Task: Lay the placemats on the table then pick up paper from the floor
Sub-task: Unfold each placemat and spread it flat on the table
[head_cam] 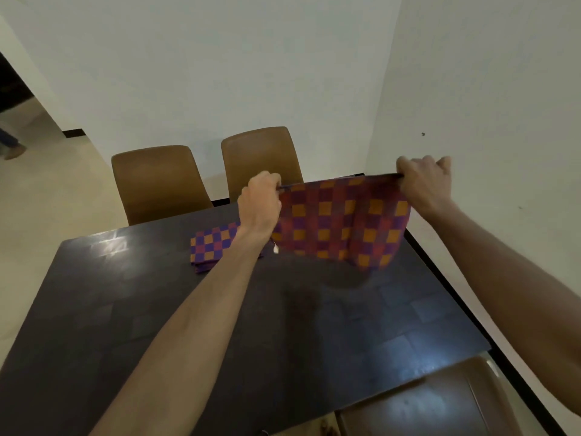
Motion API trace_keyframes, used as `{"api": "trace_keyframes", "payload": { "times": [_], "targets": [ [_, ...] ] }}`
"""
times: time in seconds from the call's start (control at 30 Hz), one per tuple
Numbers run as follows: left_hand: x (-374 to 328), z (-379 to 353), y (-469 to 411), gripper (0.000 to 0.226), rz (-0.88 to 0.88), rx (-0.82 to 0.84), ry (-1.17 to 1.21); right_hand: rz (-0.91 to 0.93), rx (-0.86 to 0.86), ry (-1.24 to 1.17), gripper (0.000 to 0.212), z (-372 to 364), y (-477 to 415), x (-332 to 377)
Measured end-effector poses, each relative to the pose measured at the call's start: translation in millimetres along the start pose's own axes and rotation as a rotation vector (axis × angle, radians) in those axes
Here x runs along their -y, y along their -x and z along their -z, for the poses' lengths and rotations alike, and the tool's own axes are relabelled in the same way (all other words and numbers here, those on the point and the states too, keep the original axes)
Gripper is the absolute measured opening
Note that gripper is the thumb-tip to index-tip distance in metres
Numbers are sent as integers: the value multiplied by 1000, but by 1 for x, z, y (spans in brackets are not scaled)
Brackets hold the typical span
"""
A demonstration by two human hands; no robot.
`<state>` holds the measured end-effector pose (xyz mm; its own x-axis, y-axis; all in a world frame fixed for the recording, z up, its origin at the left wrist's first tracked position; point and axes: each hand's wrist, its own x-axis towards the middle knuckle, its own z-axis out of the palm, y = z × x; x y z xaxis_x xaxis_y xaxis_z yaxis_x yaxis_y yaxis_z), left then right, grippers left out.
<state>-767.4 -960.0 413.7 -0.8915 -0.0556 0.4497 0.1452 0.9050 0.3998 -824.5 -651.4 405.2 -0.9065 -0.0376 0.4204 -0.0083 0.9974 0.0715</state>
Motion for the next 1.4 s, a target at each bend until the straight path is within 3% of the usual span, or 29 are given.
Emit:
{"api": "trace_keyframes", "payload": {
  "times": [0.1, 0.17, 0.3, 0.4, 0.53, 0.67, 0.9, 1.03, 1.23, 1.4],
  "targets": [
    [5, -8, 4, 18, 33, -5, -64, -151, 41, -6, 19, -12, 7, -51],
    [9, -21, 22, 16, 36, 97, -93, -215, 78, -10, 19, -35, 25, -79],
    [15, -72, 83, 13, 1, 387, -251, -188, 234, -16, 20, -101, 88, -92],
    [30, -109, 145, 24, -59, 625, -430, -174, 425, -21, 27, -147, 149, -101],
    [37, -147, 208, 27, -145, 1014, -451, -178, 735, -72, 32, -186, 217, -111],
    [44, -172, 234, 59, -67, 1295, -437, -195, 870, -293, 41, -209, 238, -109],
    [44, -185, 245, 45, 63, 1314, -294, -212, 736, -474, 35, -215, 249, -103],
    [43, -183, 245, 33, 135, 1278, -262, -178, 818, -469, 35, -215, 245, -103],
    [43, -182, 251, 33, 143, 1226, -231, -239, 773, -441, 31, -210, 249, -92],
    [49, -170, 244, 31, 171, 1107, -162, -264, 742, -314, 42, -203, 243, -57]
  ]
}}
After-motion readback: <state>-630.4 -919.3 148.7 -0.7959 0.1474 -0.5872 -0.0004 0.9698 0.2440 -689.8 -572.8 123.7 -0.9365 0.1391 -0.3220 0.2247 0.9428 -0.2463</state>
